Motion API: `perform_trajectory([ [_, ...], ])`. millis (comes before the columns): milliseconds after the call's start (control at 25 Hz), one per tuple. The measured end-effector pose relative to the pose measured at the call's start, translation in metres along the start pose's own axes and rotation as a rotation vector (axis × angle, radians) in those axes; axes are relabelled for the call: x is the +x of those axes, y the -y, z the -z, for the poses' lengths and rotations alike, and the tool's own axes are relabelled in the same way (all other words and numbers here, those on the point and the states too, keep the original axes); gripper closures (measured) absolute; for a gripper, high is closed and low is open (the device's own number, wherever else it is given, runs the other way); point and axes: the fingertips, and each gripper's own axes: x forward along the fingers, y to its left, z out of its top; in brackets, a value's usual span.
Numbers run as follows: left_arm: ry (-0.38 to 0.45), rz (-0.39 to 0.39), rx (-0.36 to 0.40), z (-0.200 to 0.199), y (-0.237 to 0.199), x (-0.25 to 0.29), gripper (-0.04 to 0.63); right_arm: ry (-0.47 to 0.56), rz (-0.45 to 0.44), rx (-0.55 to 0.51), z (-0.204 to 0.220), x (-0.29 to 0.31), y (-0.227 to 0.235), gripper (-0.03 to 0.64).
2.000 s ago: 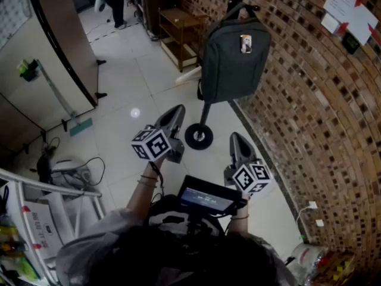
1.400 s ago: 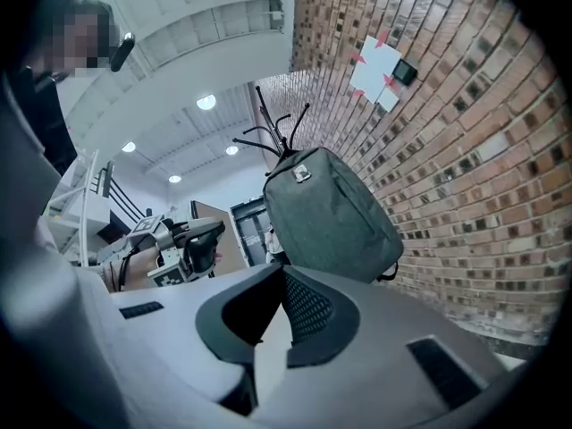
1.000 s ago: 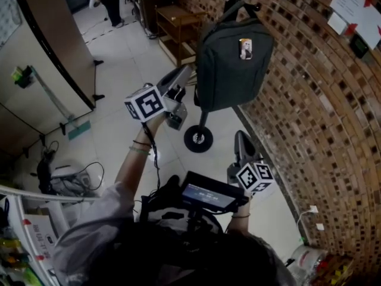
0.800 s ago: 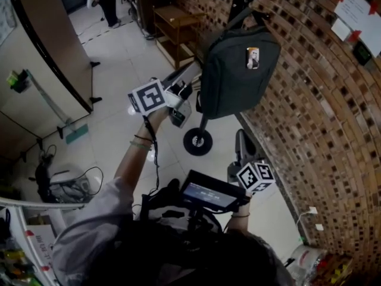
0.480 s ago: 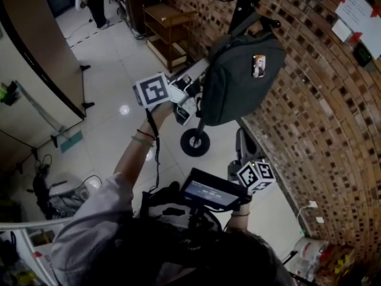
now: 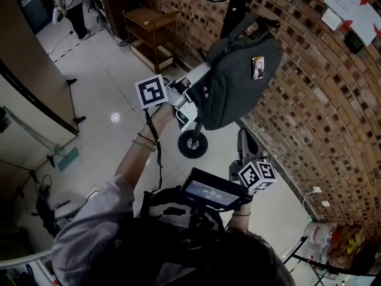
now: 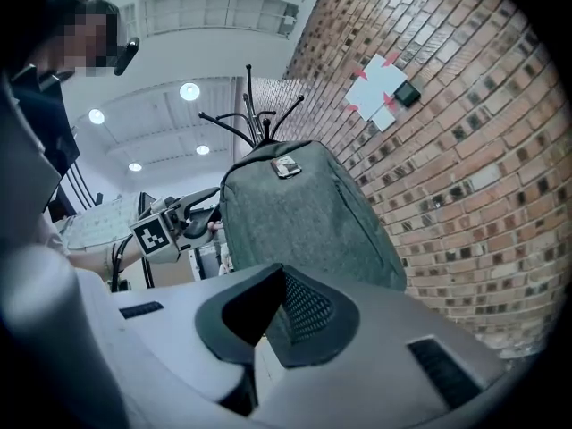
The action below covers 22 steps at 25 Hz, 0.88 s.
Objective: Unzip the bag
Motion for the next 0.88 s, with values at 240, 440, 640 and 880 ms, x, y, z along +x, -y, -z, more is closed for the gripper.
perform_trajectory([
  [240,-0.057,-0.016,0.012,-0.003,-0.004,0.01,0.512,-0.029,0.035,0.003,0.01,-0.005,-0.009,0.625],
  [440,0.001,0.017,0.008,-0.016,0.011,0.014,0.512,-0.034,0.043,-0.007,0.011,-0.009,-0.01,0.626],
  [640,-0.019,0.077,0.013,-0.013,0.026,0.02,0.512,-0.025,0.034,-0.008,0.004,-0.007,-0.009,0.625],
  [880,-0.002,0.052,0.072,-0.009,0.028,0.022,0.512,-0.029,-0.021,-0.023,-0.005,-0.002,-0.014,0.626],
])
